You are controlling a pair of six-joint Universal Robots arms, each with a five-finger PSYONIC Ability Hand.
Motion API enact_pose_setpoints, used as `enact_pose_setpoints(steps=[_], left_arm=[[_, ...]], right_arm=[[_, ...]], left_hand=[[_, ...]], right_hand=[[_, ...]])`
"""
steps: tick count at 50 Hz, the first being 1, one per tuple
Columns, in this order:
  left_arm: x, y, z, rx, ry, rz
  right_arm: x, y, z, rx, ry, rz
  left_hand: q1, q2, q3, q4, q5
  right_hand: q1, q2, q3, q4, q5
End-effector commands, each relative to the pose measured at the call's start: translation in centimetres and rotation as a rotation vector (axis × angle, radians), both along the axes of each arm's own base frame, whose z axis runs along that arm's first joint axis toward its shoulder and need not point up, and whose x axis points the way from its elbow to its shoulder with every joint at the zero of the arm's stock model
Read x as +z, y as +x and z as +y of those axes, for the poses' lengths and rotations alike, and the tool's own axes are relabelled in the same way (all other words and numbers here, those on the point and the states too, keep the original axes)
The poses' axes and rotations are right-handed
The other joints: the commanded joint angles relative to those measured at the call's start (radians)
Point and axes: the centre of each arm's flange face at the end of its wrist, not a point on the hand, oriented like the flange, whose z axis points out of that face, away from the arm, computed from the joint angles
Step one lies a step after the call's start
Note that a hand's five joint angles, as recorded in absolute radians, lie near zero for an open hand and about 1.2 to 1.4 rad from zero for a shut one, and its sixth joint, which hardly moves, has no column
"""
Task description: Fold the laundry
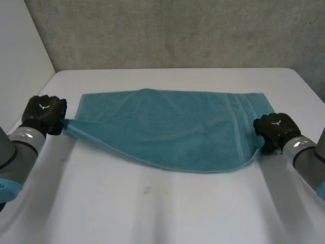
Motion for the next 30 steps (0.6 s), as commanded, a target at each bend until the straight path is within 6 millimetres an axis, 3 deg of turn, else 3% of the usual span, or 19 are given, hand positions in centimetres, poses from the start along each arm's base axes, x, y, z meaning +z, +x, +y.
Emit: enact_pose_setpoints(steps=[1,11,20,23,24,25,26,30], left_arm=[[0.0,0.4,0.1,0.01,0.004,0.001],[-0.2,1.1,0.0,0.029,0.013,0.0],[-0.5,1.0,0.3,0.028,0.025,0.0],[-0.5,0.9,0.4,0.025,0.028,0.0],[-0.6,0.8,0.4,0.022,0.031,0.0],[-0.6,0.8,0.4,0.022,0.031,0.0],[-0.6,0.8,0.5,0.02,0.031,-0.002],[-0.5,0.8,1.0,0.021,0.049,-0.006]], right_arm=[[0.3,-0.9,0.5,-0.046,0.029,-0.071],[0.9,-4.6,0.1,-0.155,0.032,-0.068],[2.0,-5.3,0.6,-0.145,0.01,-0.084],[1.8,-5.1,0.9,-0.118,0.024,-0.097],[1.6,-5.1,1.1,-0.103,0.033,-0.103],[1.6,-5.1,1.1,-0.103,0.033,-0.103],[1.4,-4.9,1.3,-0.086,0.04,-0.107],[1.6,-4.8,1.8,-0.06,0.033,-0.074]], left_hand=[[0.324,0.197,0.202,0.2,0.258],[0.324,0.197,0.202,0.2,0.258],[0.324,0.197,0.202,0.2,0.258],[0.324,0.197,0.202,0.2,0.258],[0.324,0.197,0.202,0.2,0.258],[0.324,0.197,0.202,0.2,0.258],[0.324,0.197,0.202,0.2,0.258],[0.324,0.197,0.202,0.2,0.258]], right_hand=[[0.155,0.056,0.065,0.073,0.064],[0.16,0.061,0.071,0.078,0.07],[0.187,0.088,0.098,0.105,0.096],[0.319,0.22,0.23,0.237,0.228],[0.537,0.438,0.448,0.455,0.446],[0.539,0.44,0.45,0.457,0.449],[0.776,0.678,0.687,0.695,0.686],[0.779,0.68,0.69,0.697,0.688]])
